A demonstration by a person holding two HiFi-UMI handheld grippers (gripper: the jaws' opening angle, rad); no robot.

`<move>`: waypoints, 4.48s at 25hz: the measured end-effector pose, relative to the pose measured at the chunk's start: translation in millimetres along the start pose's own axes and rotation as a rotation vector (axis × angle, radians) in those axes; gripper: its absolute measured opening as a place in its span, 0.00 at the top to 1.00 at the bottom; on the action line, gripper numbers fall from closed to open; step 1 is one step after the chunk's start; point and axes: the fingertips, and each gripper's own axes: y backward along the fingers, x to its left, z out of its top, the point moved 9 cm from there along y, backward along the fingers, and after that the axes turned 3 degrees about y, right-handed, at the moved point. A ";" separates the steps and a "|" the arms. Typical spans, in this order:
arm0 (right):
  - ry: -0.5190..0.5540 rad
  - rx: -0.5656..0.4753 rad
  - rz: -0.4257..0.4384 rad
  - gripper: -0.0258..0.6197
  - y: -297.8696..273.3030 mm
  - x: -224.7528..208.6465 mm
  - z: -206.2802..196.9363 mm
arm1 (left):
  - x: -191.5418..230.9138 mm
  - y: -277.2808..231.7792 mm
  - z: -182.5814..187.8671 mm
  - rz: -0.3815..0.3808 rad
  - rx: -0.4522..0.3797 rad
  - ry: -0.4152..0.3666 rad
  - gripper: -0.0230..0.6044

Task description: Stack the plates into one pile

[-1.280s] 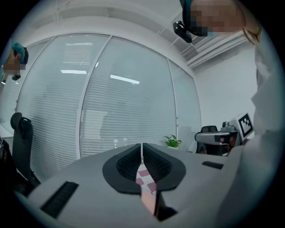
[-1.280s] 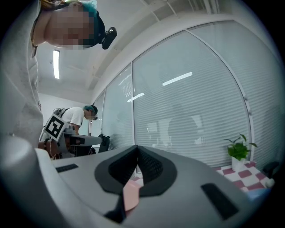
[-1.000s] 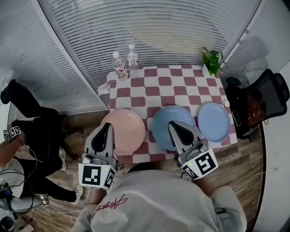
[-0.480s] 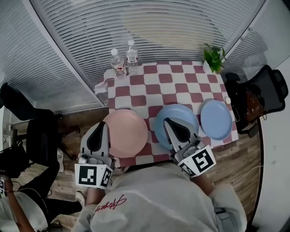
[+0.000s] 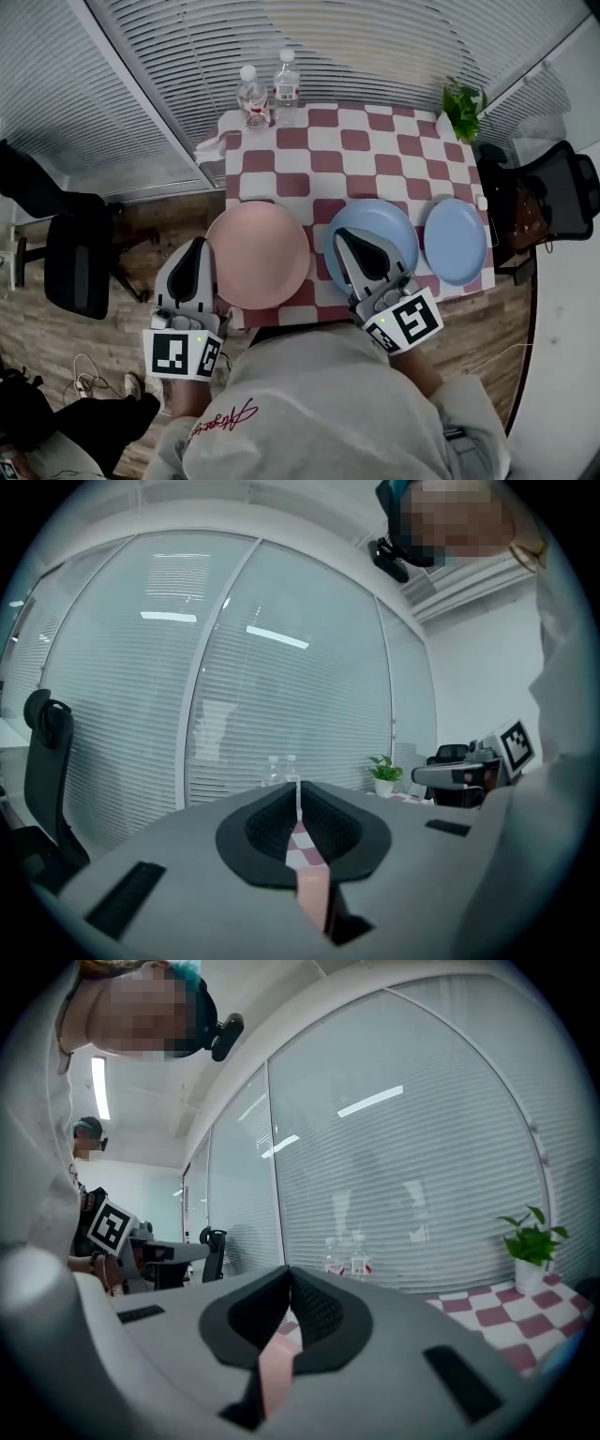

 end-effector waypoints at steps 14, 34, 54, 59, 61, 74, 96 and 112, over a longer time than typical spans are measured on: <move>-0.064 0.152 0.021 0.87 -26.5 3.5 -51.2 | 31.1 11.2 -45.4 0.142 0.057 0.075 0.92; -0.115 0.418 -0.032 0.72 -54.2 16.6 -122.0 | 54.0 19.4 -117.6 0.210 0.274 0.141 0.78; -0.236 0.576 -0.091 0.64 -66.1 14.7 -147.0 | 63.1 22.0 -162.8 0.227 0.441 0.156 0.74; -0.258 0.700 -0.150 0.64 -78.3 5.1 -153.8 | 65.8 22.2 -167.3 0.235 0.470 0.164 0.74; -0.243 0.723 -0.144 0.64 -81.7 3.9 -156.3 | 65.4 21.1 -168.8 0.234 0.477 0.167 0.74; -0.152 0.887 -0.050 0.74 -93.0 3.9 -162.3 | 64.0 15.3 -180.5 0.222 0.571 0.164 0.74; -0.069 0.815 -0.128 0.88 -87.1 9.0 -157.9 | 54.1 12.1 -183.8 0.298 0.634 0.145 0.84; -0.173 0.653 -0.215 0.90 -70.2 8.5 -130.0 | 49.6 9.1 -147.8 0.295 0.560 0.131 0.87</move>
